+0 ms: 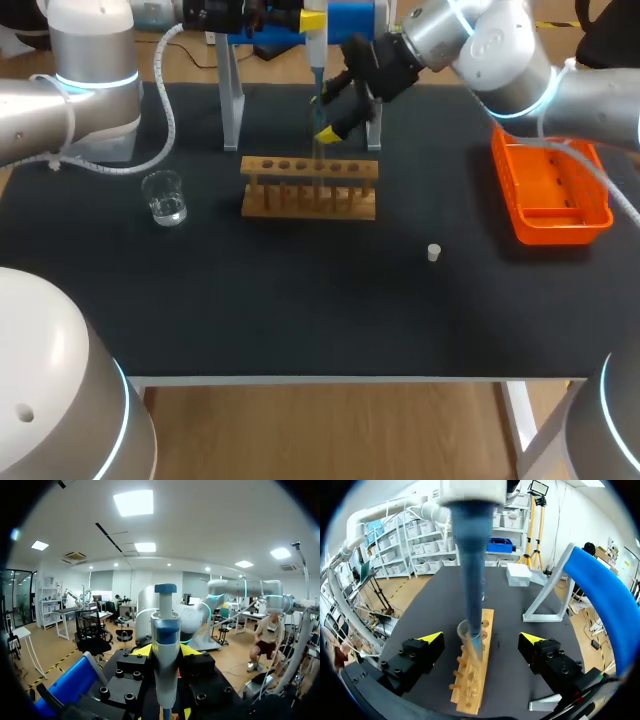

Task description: Invert the test tube, pick up the pipette, mount the tip to pipette, aspirate from beaker and dispense into the tube, eject the tip, return the pipette, and cap with the stopper.

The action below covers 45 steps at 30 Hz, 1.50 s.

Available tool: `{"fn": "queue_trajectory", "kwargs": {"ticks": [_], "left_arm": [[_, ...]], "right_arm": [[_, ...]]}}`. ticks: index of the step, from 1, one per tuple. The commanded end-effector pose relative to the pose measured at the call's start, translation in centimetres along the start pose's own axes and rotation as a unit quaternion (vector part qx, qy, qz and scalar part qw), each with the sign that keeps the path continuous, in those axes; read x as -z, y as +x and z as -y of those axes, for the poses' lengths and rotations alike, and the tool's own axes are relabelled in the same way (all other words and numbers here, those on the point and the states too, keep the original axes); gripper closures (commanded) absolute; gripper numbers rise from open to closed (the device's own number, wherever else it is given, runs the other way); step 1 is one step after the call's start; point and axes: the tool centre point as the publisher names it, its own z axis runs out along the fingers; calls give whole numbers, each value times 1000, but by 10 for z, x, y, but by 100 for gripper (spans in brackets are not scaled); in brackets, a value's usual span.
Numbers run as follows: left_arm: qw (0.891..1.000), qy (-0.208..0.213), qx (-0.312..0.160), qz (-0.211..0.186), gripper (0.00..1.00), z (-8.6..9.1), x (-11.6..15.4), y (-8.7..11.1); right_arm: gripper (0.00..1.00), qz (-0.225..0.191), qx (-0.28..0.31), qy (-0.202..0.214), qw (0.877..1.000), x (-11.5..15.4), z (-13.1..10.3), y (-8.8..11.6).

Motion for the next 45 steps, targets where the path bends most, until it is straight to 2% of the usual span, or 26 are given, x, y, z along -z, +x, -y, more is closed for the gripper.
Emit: {"fn": "queue_trajectory", "kwargs": {"ticks": [1, 14, 16, 20, 38, 45], "left_arm": [[1000, 0, 0, 0, 100, 0, 0, 0], [1000, 0, 0, 0, 100, 0, 0, 0], [1000, 0, 0, 0, 100, 0, 0, 0], [1000, 0, 0, 0, 100, 0, 0, 0], [1000, 0, 0, 0, 100, 0, 0, 0], [1000, 0, 0, 0, 100, 0, 0, 0]], "right_arm": [[0, 23, -11, 7, 1000, 26, 3, 15], [0, 87, -39, 21, 995, 106, 20, 28], [0, 92, -36, 21, 995, 119, 20, 27], [0, 129, -36, 30, 990, 147, 8, 20], [0, 129, -36, 30, 990, 147, 8, 20], [0, 141, -43, 8, 989, 177, -25, 31]]}}
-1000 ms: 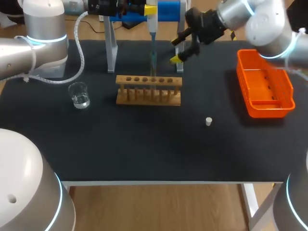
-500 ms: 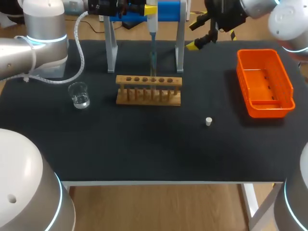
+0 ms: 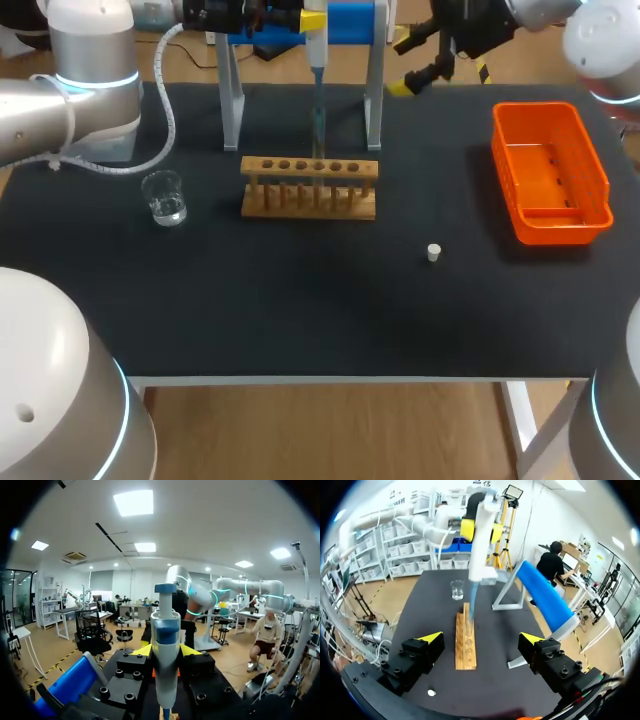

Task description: Invert the test tube, pick up the pipette, mount the tip to pipette, aspirate from beaker and dispense into the tube, eject the tip, return the pipette, and cap with the stopper.

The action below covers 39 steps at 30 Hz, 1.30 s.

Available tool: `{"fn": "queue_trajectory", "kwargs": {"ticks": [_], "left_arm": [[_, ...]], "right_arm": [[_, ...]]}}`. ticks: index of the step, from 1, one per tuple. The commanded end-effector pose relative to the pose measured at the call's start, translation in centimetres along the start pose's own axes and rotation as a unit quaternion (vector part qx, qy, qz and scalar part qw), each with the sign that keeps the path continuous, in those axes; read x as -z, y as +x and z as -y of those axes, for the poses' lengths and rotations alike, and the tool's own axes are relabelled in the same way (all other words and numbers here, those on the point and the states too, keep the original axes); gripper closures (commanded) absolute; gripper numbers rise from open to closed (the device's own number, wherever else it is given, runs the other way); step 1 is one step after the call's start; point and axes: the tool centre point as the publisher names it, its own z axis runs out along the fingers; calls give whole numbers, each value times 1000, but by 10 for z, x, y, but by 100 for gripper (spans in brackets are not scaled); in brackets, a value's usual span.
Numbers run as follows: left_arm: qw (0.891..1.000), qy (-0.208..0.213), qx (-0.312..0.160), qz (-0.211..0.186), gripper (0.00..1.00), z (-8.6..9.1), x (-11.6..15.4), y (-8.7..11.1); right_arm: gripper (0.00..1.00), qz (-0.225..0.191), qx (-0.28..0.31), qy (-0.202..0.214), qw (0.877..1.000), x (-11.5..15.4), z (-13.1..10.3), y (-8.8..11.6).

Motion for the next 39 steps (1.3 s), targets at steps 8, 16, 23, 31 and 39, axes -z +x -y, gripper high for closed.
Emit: {"fn": "queue_trajectory", "kwargs": {"ticks": [8, 16, 23, 31, 39], "left_arm": [[1000, 0, 0, 0, 100, 0, 0, 0], [1000, 0, 0, 0, 100, 0, 0, 0], [1000, 0, 0, 0, 100, 0, 0, 0], [1000, 0, 0, 0, 100, 0, 0, 0], [1000, 0, 0, 0, 100, 0, 0, 0]], "right_arm": [[0, 33, -35, -39, 998, 66, -49, 8], [0, 43, -41, -46, 997, 71, -91, 4], [100, 31, -33, -51, 998, 63, -136, -3], [100, 3, -45, -66, 997, 51, -178, -12], [100, -4, -46, -76, 996, 38, -205, -15]]}}
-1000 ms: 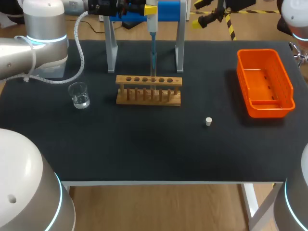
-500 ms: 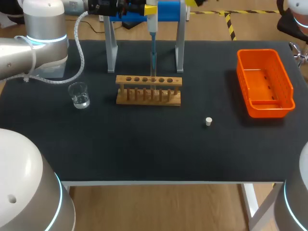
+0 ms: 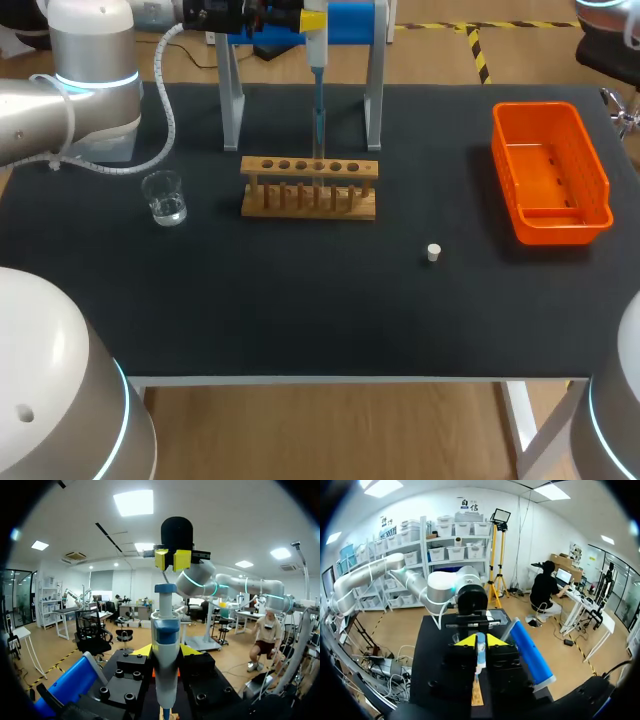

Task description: Invert the test tube, pick up the pipette, mount the tip to pipette, aspirate from beaker and dispense into the tube, eject the tip, return the pipette, and cap with the stopper.

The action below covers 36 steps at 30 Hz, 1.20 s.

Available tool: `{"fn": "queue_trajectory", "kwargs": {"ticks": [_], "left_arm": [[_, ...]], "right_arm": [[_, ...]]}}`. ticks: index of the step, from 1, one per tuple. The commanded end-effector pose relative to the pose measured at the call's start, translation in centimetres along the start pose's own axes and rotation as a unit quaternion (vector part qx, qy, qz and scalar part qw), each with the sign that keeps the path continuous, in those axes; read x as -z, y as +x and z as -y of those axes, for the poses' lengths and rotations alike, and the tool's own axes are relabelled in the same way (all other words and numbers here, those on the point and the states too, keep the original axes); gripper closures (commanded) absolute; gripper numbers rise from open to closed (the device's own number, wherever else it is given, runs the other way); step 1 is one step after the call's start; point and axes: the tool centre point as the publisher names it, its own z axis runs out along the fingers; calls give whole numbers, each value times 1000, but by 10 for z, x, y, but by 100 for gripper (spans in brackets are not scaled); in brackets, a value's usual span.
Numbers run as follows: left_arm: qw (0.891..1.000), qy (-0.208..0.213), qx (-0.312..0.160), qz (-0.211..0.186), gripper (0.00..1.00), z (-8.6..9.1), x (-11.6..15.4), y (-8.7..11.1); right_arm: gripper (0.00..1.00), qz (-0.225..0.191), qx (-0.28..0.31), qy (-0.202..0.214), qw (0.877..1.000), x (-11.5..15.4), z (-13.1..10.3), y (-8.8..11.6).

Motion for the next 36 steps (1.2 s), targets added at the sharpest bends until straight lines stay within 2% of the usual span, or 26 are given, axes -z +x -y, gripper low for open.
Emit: {"fn": "queue_trajectory", "kwargs": {"ticks": [1, 11, 36], "left_arm": [[1000, 0, 0, 0, 100, 0, 0, 0], [1000, 0, 0, 0, 100, 0, 0, 0], [1000, 0, 0, 0, 100, 0, 0, 0]], "right_arm": [[100, -8, 0, 12, 1000, -11, -12, -5], [100, -12, -5, 23, 1000, -23, -12, 1], [100, -18, -13, 34, 999, -28, 4, 10]]}}
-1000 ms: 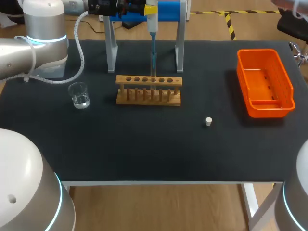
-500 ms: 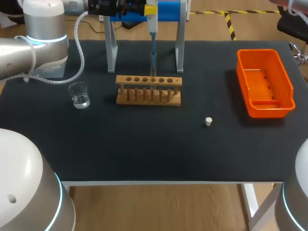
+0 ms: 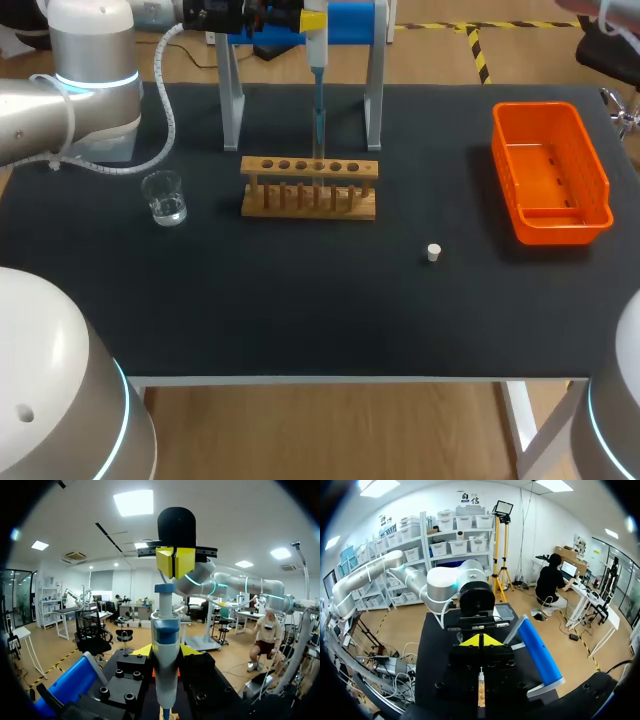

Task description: Invert the test tube, pick up the pipette, mount the tip to pipette, aspirate from beaker and dispense into the tube, eject the tip, return the pipette, and cap with the stopper.

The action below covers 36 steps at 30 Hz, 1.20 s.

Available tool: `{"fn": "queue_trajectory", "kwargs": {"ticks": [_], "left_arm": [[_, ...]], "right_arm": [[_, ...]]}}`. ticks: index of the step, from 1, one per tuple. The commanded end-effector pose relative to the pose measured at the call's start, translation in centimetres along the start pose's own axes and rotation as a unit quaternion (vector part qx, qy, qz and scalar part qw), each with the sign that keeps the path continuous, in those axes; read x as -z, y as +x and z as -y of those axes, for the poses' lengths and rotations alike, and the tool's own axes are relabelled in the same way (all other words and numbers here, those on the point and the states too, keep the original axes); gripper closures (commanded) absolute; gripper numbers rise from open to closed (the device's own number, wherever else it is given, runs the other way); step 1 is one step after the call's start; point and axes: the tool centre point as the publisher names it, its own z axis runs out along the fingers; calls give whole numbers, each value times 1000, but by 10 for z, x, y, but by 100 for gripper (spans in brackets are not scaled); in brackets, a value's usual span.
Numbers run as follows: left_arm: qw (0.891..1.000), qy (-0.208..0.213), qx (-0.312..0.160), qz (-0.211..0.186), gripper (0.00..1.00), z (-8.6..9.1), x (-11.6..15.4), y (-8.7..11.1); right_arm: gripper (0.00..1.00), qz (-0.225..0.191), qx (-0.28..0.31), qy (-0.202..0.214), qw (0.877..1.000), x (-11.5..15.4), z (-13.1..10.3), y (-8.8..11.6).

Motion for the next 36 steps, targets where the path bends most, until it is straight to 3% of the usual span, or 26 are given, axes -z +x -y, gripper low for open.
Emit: {"fn": "queue_trajectory", "kwargs": {"ticks": [1, 16, 36], "left_arm": [[1000, 0, 0, 0, 100, 0, 0, 0], [1000, 0, 0, 0, 100, 0, 0, 0], [1000, 0, 0, 0, 100, 0, 0, 0]], "right_arm": [[100, 0, -1, 2, 1000, 0, 3, 1], [100, -5, -2, 8, 1000, -6, 8, 3], [100, 0, 3, 0, 1000, -7, -5, -5]]}}
